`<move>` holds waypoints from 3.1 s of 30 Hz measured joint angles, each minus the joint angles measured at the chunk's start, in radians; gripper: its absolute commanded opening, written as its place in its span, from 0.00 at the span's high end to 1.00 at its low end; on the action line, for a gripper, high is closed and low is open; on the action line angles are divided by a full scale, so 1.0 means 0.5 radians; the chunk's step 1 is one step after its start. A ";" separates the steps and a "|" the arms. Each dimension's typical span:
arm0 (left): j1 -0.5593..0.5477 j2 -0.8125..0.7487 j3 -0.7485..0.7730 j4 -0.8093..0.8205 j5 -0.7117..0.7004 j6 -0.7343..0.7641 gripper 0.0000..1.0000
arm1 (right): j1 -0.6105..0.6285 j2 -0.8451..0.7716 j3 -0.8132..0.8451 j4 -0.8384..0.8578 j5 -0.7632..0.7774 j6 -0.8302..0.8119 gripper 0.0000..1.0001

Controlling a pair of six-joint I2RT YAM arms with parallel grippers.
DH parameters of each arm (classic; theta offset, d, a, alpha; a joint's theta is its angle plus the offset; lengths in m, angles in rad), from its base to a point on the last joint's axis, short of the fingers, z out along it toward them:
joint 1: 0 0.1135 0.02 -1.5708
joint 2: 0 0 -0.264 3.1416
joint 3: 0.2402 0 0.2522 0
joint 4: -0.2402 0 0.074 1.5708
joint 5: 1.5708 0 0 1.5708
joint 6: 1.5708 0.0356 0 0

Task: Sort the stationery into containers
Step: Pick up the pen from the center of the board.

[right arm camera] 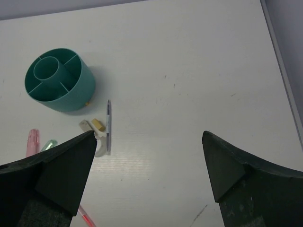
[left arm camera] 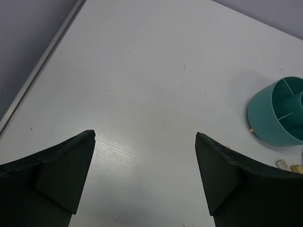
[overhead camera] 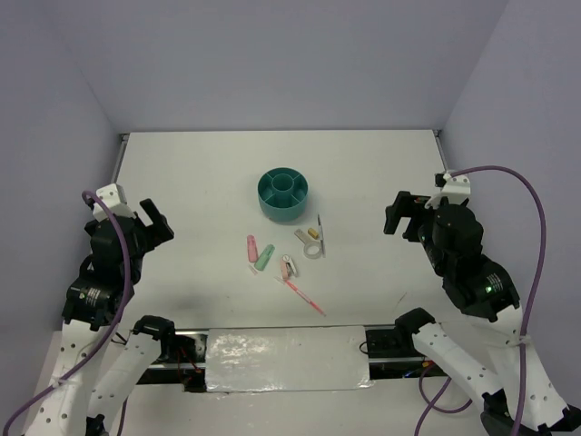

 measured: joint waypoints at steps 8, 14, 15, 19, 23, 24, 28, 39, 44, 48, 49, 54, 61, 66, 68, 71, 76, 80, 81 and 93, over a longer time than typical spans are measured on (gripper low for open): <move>0.000 0.001 0.000 0.000 0.002 0.001 0.01 | 0.000 -0.055 -0.021 0.038 -0.092 -0.024 0.00; 0.000 0.011 0.000 0.000 0.002 0.001 0.01 | 0.001 -0.154 -0.139 0.175 -0.600 -0.105 0.07; 0.000 0.012 0.000 0.001 0.002 0.001 0.01 | 0.005 -0.127 -0.140 0.196 -0.702 -0.111 0.09; 0.000 0.018 0.000 0.000 0.013 0.002 0.01 | 0.271 0.220 -0.144 0.272 -0.864 -0.114 0.09; 0.000 0.005 -0.002 0.002 0.014 0.001 0.01 | 0.729 0.830 -0.148 0.249 -0.751 -0.122 0.09; 0.000 -0.004 -0.006 0.001 0.014 0.001 0.01 | 0.841 0.992 -0.157 0.235 -0.687 -0.122 0.10; 0.000 -0.009 -0.013 0.002 0.020 0.002 0.01 | 1.186 1.471 -0.220 0.164 -0.518 -0.118 0.14; -0.019 0.005 -0.013 0.002 0.050 0.004 0.01 | 1.435 1.792 -0.249 0.173 -0.385 -0.013 0.28; -0.021 -0.003 -0.013 0.002 0.056 0.004 0.01 | 1.550 1.920 -0.272 0.221 -0.388 0.070 0.33; -0.029 -0.009 -0.014 0.002 0.060 0.004 0.01 | 1.555 1.936 -0.311 0.291 -0.393 0.122 0.40; -0.031 -0.009 -0.014 0.002 0.063 0.005 0.01 | 1.553 1.939 -0.323 0.313 -0.404 0.136 0.41; -0.034 -0.009 -0.014 0.002 0.070 0.005 0.01 | 1.553 1.939 -0.341 0.394 -0.451 0.172 0.53; -0.034 -0.008 -0.018 0.002 0.070 0.005 0.01 | 1.553 1.931 -0.363 0.452 -0.486 0.227 0.59; -0.034 -0.005 -0.025 0.002 0.071 0.005 0.01 | 1.553 1.905 -0.391 0.462 -0.463 0.259 0.70; -0.034 -0.005 -0.025 0.003 0.071 0.005 0.01 | 1.553 1.901 -0.394 0.462 -0.454 0.264 0.73; -0.034 -0.005 -0.025 0.002 0.071 0.005 0.01 | 1.553 1.903 -0.394 0.459 -0.436 0.263 0.87; -0.035 -0.005 -0.025 0.002 0.072 0.005 0.01 | 1.553 1.903 -0.394 0.452 -0.419 0.272 1.00; -0.035 0.013 -0.025 0.002 0.082 0.005 0.01 | 1.553 1.877 -0.408 0.453 -0.409 0.285 1.00; -0.035 0.022 -0.025 0.002 0.089 0.003 0.01 | 1.553 1.853 -0.426 0.455 -0.407 0.291 1.00; -0.050 0.314 -0.054 -0.054 0.426 -0.253 0.01 | 1.547 0.997 -0.538 0.315 -0.135 0.435 1.00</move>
